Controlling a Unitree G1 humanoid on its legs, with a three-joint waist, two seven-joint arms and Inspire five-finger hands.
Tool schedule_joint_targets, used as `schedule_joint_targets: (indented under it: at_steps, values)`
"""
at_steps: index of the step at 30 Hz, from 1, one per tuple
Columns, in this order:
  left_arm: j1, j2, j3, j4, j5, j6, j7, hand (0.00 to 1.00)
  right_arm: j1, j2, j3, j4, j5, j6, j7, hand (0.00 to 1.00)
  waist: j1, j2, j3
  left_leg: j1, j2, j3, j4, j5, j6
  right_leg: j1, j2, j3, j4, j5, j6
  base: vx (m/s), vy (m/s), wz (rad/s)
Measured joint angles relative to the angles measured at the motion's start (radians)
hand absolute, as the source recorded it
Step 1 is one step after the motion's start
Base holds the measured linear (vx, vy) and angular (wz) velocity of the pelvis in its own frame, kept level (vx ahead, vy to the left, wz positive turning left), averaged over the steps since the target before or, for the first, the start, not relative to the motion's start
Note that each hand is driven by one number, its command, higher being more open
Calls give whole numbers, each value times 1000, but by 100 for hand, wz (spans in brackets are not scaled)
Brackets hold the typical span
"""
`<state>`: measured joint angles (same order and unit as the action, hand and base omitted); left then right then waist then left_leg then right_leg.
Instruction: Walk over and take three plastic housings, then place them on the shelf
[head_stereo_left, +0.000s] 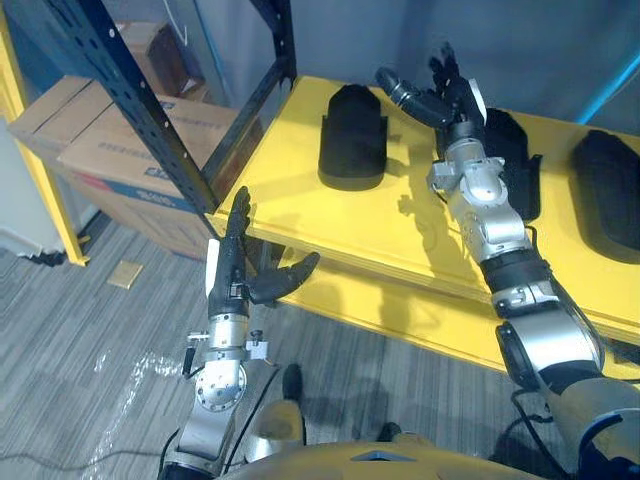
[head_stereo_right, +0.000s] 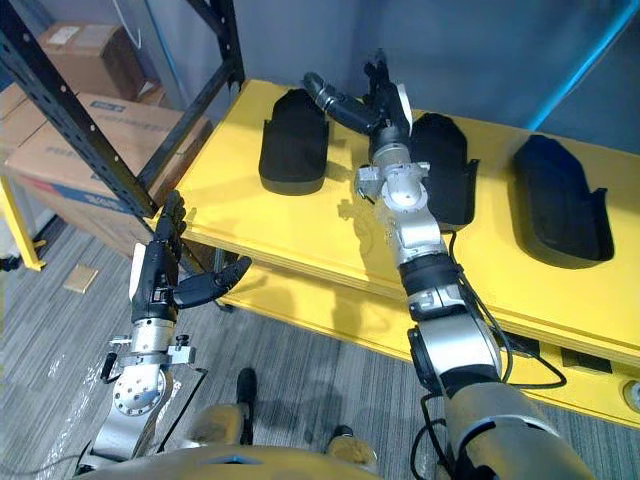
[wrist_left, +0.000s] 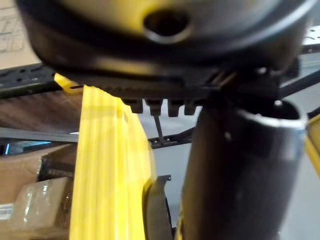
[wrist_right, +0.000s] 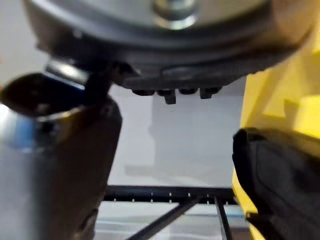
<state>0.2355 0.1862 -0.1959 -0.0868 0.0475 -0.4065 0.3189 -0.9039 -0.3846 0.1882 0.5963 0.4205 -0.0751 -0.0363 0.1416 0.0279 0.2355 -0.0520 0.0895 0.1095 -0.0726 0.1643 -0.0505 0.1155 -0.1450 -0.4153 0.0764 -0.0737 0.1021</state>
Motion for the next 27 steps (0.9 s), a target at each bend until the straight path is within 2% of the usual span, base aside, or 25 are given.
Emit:
schedule_joint_targets:
  at_steps: [5, 7, 8, 14, 22, 27]
  values:
    - [-3, 11, 2, 2, -7, 0, 22, 100, -100, 0, 50, 8, 20, -1, 92, 100, 23, -2, 45, -28, 1, -23, 17, 3, 1, -8, 3, -19, 2, -2, -5, -8, -18, 11]
    - [-4, 11, 3, 8, -6, 0, 45, 100, -145, 0, 68, 36, 23, -2, 101, 100, 31, -3, 65, -33, 3, -30, 20, 3, 0, -11, 6, -22, 8, -5, -9, -31, -22, 13]
    - [-2, 11, 6, 24, -4, 0, 59, 100, -154, -1, 70, 37, 32, -5, 105, 100, 47, -5, 74, -35, 6, -33, 20, 4, -1, -13, 9, -23, 10, -8, -12, -33, -21, 6]
    - [11, 9, 25, 72, -2, -6, 89, 100, -178, -1, 100, 40, 32, 2, 110, 100, 57, -9, 104, -48, 9, -51, 30, 8, -3, -26, 9, -28, 41, -21, -26, -38, -15, 7]
    - [-2, 10, 18, 75, -2, -11, 101, 100, -249, -1, 117, 173, -24, 87, -18, 100, 71, -5, 144, -80, 24, -52, 31, 24, -9, -78, 12, -19, 89, -28, -31, -59, -11, -2]
    - [-6, 9, -9, 75, -2, -10, 124, 100, -262, -1, 111, 216, -57, 86, -109, 100, 75, 0, 168, -93, 28, -53, 13, 41, -11, -115, 8, -17, 128, -42, -35, -28, -13, 0]
